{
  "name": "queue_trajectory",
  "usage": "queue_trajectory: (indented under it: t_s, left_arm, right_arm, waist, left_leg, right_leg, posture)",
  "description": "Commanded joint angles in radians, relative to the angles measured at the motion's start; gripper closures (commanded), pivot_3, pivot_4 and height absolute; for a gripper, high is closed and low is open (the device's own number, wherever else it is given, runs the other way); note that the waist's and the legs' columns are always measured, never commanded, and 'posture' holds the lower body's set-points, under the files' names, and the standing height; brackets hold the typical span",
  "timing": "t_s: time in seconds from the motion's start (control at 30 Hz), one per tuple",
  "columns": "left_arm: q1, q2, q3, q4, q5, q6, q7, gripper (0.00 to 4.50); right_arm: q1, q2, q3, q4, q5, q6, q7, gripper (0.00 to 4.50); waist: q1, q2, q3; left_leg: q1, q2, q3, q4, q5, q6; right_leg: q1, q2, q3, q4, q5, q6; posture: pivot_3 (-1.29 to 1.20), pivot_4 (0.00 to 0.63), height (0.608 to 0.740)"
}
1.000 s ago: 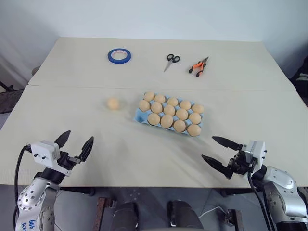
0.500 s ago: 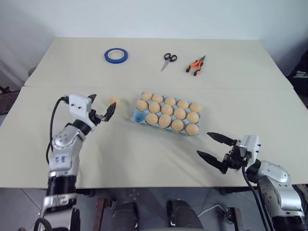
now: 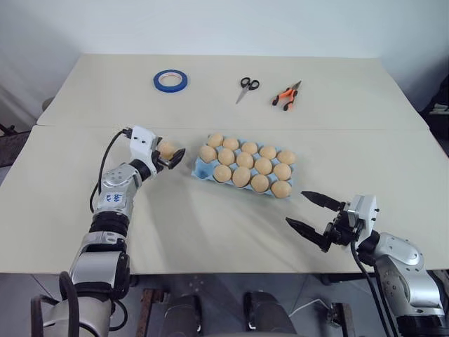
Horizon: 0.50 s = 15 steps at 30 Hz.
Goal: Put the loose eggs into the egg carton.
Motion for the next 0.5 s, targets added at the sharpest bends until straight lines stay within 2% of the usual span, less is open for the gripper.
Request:
queue_trajectory:
  t_s: [0.03, 0.17, 0.2, 0.3, 0.5]
  left_arm:
    - [-0.013, 0.003, 0.022, 0.006, -0.015, -0.010, -0.011, 1.21]
    - [0.009, 0.008, 0.025, -0.021, -0.011, -0.014, -0.021, 2.44]
    - [0.013, 0.010, 0.025, -0.037, -0.009, -0.014, -0.021, 2.57]
    - [0.025, 0.020, 0.005, -0.148, -0.013, -0.019, -0.082, 2.61]
    - [0.058, 0.021, -0.038, -0.478, -0.132, 0.204, -0.270, 2.61]
  right_arm:
    - [0.014, -0.011, -0.032, -0.033, 0.006, -0.014, -0.001, 0.00]
    - [0.024, -0.013, -0.037, -0.039, 0.008, -0.016, -0.001, 0.00]
    - [0.024, -0.013, -0.036, -0.039, 0.008, -0.016, -0.001, 0.00]
    - [0.019, -0.013, -0.036, -0.035, 0.006, -0.019, -0.002, 0.00]
    - [0.030, -0.011, -0.045, -0.040, 0.009, -0.026, -0.004, 0.00]
  waist:
    - [0.001, 0.000, 0.000]
    - [0.002, 0.000, 0.000]
    - [0.001, 0.000, 0.000]
    - [0.001, -0.001, 0.000]
    - [0.005, -0.001, 0.000]
  left_leg:
    - [0.000, 0.000, 0.000, 0.000, 0.000, 0.000]
    - [0.000, 0.000, 0.000, 0.000, 0.000, 0.000]
    - [0.000, 0.000, 0.000, 0.000, 0.000, 0.000]
    - [0.000, 0.000, 0.000, 0.001, 0.000, 0.000]
    - [0.000, 0.000, 0.000, 0.001, 0.001, -0.001]
  right_leg:
    - [0.000, 0.000, 0.000, 0.000, 0.000, 0.000]
    - [0.000, 0.000, 0.000, 0.000, 0.000, 0.000]
    - [0.000, 0.000, 0.000, 0.000, 0.000, 0.000]
    - [0.000, 0.000, 0.000, 0.000, 0.000, 0.000]
    - [0.000, 0.000, 0.000, 0.001, 0.000, 0.000]
  posture:
    - [0.00, 0.150, 0.740]
    - [0.00, 0.150, 0.740]
    - [0.00, 0.150, 0.740]
    - [0.00, 0.150, 0.740]
    - [0.00, 0.150, 0.740]
